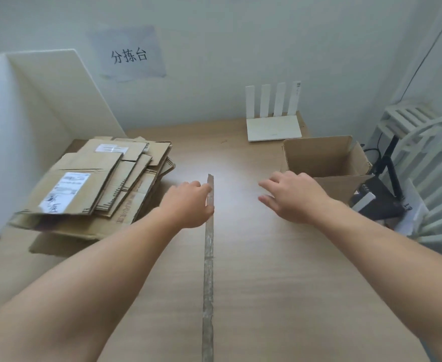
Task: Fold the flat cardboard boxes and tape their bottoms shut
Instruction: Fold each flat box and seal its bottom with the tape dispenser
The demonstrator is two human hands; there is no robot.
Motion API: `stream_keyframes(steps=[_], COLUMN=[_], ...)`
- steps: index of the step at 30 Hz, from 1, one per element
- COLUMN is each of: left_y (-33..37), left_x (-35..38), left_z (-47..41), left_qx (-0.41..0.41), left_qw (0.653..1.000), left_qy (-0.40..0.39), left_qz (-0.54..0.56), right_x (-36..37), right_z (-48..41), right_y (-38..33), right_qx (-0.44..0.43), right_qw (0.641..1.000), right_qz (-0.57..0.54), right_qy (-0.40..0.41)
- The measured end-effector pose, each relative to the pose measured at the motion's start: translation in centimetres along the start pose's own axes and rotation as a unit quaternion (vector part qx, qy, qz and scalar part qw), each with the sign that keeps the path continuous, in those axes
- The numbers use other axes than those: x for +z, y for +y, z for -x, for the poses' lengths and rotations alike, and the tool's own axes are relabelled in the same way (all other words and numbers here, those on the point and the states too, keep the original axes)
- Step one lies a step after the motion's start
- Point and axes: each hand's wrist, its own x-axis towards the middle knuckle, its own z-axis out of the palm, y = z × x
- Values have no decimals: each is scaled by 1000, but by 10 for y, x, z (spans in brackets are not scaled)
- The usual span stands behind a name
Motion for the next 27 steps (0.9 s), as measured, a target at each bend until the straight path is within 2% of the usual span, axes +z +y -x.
stream_keyframes(steps=[5, 12, 17, 20, 23, 27], left_y=[-66, -190, -289, -336, -372, -394], left_x=[-7, -15, 4, 18, 34, 58], left_z=[54, 112, 118, 105, 89, 74], left_qx=[-58, -127, -160, -180, -201, -204], left_qw=[998, 991, 986, 980, 968, 940], left_qy=[-6, 35, 54, 59, 53, 56], left_qz=[-18, -20, 4, 53, 142, 269], right_x=[-14, -42, -46, -40, -31, -27], right_z=[-21, -80, -131, -160, -183, -199], right_y=[-94, -228, -306, -345, -378, -407], right_qx=[-30, -60, -35, 25, 131, 255], right_qw=[998, 995, 996, 990, 951, 858], right_qz=[-49, -76, -74, -141, -277, -446], right_qy=[5, 35, 28, -10, -33, -3])
